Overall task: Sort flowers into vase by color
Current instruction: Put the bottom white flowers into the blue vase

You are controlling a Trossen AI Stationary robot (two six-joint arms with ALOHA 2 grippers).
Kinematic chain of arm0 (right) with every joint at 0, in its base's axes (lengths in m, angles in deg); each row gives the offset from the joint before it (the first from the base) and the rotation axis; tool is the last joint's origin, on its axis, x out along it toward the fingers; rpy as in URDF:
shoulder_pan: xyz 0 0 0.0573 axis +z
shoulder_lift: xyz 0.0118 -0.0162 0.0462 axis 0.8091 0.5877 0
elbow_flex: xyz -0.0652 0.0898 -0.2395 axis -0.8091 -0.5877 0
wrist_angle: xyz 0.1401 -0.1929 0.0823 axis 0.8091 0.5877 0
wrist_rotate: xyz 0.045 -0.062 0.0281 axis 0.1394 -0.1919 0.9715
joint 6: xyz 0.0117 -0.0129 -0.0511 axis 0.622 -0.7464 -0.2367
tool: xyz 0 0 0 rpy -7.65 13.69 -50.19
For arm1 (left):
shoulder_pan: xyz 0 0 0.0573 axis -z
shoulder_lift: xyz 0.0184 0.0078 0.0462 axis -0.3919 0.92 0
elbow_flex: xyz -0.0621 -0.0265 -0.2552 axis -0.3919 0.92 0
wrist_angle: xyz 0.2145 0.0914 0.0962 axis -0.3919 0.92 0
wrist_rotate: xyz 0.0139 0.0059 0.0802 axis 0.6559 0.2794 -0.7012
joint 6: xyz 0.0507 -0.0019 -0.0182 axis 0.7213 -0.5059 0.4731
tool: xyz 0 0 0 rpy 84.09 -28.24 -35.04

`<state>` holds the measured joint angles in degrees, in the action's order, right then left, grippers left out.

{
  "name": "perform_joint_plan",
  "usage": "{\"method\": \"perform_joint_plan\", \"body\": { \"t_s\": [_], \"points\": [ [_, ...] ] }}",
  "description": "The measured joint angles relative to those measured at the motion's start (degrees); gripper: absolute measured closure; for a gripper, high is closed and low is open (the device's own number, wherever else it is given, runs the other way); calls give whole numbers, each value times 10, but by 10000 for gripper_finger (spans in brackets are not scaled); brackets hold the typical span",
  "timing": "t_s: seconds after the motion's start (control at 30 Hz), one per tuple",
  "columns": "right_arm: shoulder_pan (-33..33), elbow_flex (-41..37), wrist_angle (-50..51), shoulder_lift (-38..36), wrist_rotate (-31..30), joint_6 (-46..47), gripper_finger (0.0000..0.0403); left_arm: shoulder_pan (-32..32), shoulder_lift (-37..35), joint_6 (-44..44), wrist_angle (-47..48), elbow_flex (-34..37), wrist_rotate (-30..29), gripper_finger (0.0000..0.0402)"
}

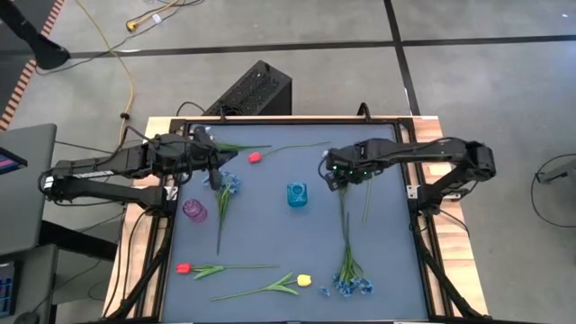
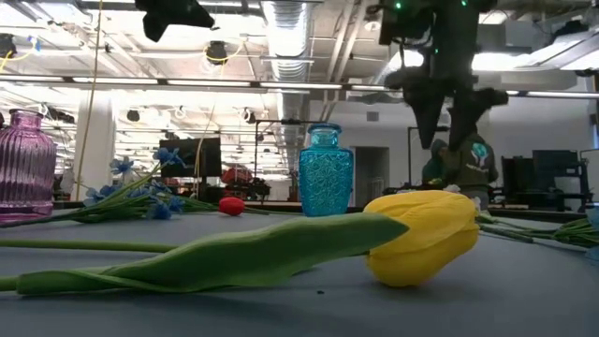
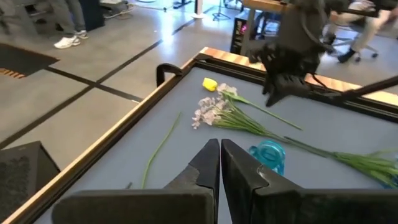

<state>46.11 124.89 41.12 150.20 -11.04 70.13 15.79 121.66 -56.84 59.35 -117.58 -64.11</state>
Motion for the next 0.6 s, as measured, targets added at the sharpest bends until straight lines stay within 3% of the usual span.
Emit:
{"method": "perform_joint_plan", "body": {
  "t_s": [0.17, 0.6],
  "points": [
    [0, -55, -39, 0, -45, 34, 142, 0, 0, -3, -14, 0, -38, 387],
    [-28, -162, -203, 0, -28, 51, 142, 0, 0, -37, -20, 0, -41, 353]
  ]
}}
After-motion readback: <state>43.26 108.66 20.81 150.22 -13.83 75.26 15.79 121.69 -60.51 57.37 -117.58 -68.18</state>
